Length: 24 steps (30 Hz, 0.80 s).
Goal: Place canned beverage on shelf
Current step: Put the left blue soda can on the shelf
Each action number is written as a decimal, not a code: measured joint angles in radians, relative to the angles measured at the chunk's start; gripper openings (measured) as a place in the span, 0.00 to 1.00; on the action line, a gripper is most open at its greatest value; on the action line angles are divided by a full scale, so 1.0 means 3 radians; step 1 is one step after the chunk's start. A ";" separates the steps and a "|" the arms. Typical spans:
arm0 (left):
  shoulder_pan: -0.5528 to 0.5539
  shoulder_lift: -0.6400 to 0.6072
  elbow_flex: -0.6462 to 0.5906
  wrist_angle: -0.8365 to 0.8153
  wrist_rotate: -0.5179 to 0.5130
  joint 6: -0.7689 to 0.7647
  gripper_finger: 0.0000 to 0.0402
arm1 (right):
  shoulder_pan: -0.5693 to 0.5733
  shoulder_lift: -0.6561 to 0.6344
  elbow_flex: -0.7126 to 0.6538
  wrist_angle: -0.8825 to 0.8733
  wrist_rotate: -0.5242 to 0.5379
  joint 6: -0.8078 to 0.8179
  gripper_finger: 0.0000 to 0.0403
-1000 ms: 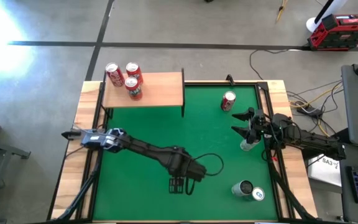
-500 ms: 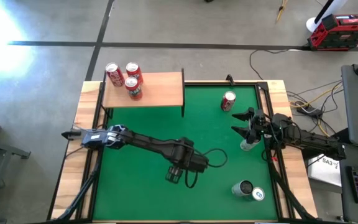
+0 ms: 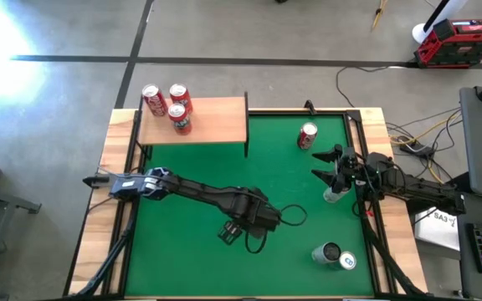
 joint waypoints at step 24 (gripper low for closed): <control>0.0000 0.0048 -0.0189 -0.0179 0.0450 0.1730 0.59 | 0.0000 -0.0001 0.0000 0.0000 0.0000 0.0000 0.95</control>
